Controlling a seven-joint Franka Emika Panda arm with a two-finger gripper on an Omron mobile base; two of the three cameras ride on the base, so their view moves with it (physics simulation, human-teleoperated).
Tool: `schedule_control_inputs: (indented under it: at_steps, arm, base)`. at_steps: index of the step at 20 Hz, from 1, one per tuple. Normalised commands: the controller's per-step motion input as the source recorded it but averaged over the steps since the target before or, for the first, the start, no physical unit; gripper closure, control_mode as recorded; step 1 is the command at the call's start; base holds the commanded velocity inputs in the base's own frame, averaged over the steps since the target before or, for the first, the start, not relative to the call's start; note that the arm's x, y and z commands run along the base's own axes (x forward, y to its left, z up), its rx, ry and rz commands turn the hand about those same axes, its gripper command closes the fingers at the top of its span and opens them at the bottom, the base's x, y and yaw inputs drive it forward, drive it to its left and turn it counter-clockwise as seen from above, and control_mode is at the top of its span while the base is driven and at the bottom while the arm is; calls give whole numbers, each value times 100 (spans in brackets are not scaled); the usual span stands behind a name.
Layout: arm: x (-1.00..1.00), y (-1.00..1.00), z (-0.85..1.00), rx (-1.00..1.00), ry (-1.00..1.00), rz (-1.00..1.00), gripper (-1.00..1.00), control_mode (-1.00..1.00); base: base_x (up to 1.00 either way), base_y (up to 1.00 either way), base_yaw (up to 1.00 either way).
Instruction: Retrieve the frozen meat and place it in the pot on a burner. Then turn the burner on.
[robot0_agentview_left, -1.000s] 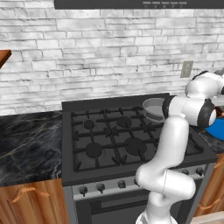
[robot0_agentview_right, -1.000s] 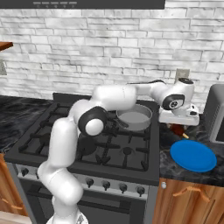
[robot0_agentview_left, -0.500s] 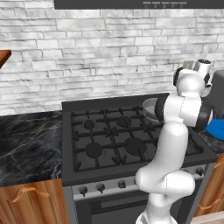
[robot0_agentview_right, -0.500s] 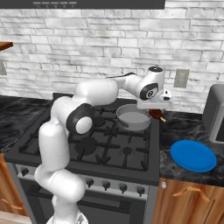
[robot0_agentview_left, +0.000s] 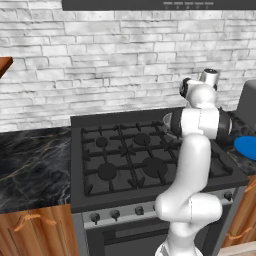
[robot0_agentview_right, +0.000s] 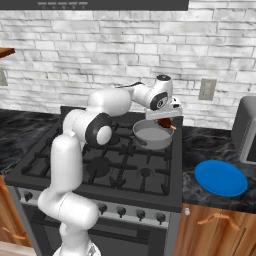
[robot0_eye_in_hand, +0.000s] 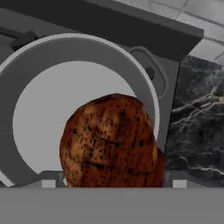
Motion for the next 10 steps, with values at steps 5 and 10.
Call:
schedule_control_inputs:
  at_steps: [5,10]
  arm:
    - [32,27,-12,2,6,24,100,-100]
    - [17,37,-50,4,1,10,100,-100]
  base:
    - [0,0,0]
    - [0,0,0]
